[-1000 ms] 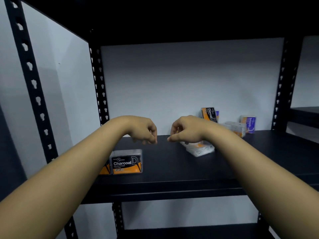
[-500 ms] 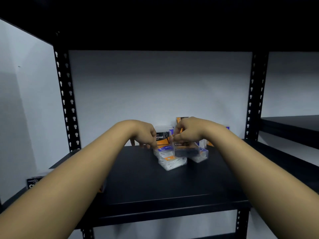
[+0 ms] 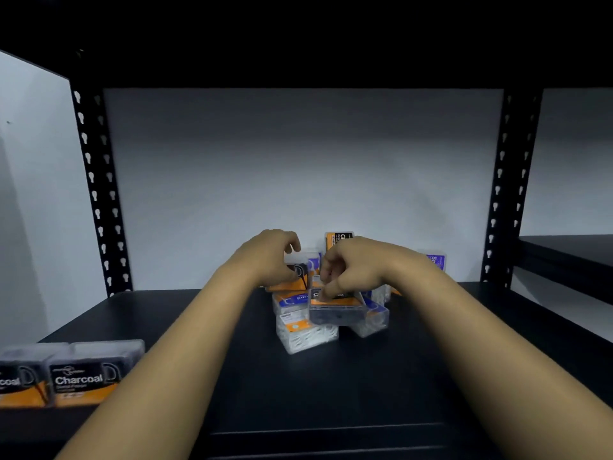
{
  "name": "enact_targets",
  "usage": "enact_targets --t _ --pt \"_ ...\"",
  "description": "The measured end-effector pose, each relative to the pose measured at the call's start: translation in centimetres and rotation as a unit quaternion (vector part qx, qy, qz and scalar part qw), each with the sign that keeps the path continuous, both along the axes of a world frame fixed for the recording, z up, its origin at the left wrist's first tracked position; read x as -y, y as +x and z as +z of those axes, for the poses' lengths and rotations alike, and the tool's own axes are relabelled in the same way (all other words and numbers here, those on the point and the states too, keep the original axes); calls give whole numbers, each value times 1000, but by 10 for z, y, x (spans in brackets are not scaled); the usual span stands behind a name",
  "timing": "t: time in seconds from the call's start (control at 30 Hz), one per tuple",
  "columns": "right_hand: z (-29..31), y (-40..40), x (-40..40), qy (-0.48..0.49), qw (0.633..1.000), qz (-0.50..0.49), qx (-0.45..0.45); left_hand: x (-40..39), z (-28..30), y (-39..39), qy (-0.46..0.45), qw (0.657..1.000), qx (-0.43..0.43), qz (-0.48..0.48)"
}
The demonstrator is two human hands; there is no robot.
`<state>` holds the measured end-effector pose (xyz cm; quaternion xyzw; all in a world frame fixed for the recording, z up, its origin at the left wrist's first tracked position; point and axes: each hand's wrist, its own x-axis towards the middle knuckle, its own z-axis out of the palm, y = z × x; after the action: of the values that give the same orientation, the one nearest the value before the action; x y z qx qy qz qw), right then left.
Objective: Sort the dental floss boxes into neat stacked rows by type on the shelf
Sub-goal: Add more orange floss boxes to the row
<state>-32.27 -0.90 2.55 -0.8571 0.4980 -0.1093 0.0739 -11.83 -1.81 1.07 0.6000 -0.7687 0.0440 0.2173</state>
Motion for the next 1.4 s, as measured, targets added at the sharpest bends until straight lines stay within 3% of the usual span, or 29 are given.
enact_targets --t 0.23,0.47,0.8,1.3,1.4 --pt "-21 -8 -7 -33 997 33 54 11 -28 13 -41 999 10 7" --pt "-26 -16 -13 -48 998 32 13 15 -37 17 -25 999 24 22" --pt "-29 -15 -11 -42 999 28 15 13 -38 16 -74 997 -1 11" --pt "-33 -6 -15 -76 995 36 -48 11 -39 12 -47 996 -68 -22" --pt "-32 -7 -19 -74 996 41 -28 11 -39 11 -23 996 -76 -30"
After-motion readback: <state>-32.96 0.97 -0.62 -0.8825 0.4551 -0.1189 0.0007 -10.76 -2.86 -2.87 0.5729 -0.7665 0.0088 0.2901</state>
